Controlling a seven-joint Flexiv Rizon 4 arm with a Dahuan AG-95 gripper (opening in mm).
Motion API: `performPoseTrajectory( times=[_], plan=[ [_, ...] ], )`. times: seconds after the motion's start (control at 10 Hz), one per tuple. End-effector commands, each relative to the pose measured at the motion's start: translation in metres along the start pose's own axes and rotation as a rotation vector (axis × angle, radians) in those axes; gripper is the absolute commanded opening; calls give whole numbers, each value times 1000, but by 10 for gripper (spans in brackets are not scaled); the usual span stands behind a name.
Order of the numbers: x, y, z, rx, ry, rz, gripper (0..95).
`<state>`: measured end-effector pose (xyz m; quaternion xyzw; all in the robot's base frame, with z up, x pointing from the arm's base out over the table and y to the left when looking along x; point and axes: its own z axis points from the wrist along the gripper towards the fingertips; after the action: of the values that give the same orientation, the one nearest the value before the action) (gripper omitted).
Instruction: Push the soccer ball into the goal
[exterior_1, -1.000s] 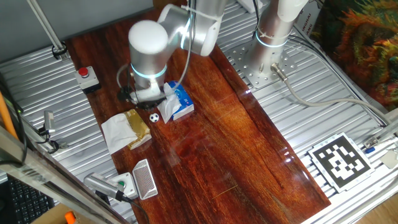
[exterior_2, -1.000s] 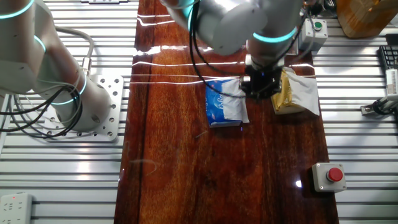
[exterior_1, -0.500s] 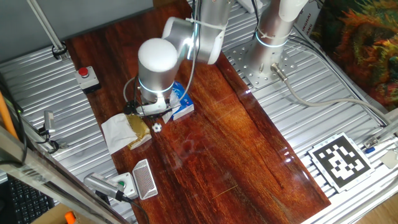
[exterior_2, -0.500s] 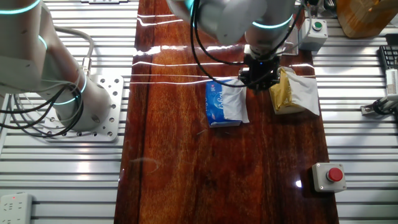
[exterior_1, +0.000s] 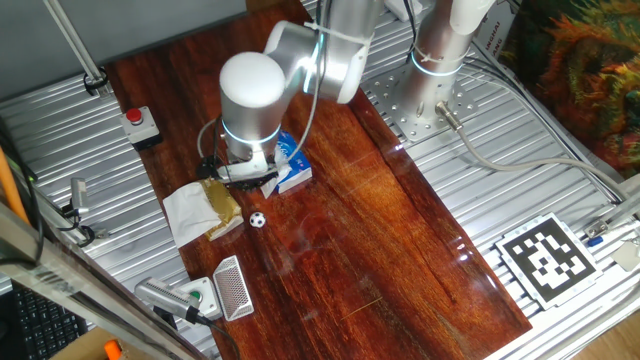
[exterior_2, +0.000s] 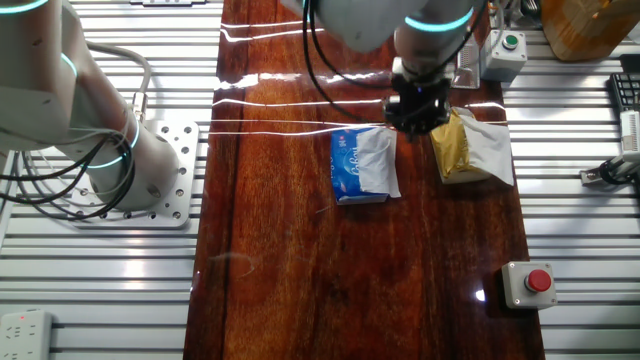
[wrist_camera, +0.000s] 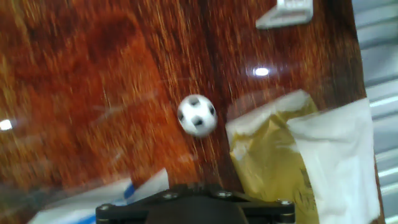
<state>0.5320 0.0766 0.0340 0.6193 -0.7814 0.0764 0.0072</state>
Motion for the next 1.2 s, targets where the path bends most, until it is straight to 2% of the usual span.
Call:
performPoseTrajectory(
  times=[0.1, 0.3, 0.5, 0.8, 1.2],
  plan=[
    [-13, 0, 3, 3, -3, 14, 0],
    [-27, -4, 0, 3, -2, 25, 0],
    [-35, -12, -4, 1, -4, 24, 0],
    [-39, -12, -5, 5, -4, 31, 0],
    [-56, -16, -8, 6, 2, 40, 0]
  ],
)
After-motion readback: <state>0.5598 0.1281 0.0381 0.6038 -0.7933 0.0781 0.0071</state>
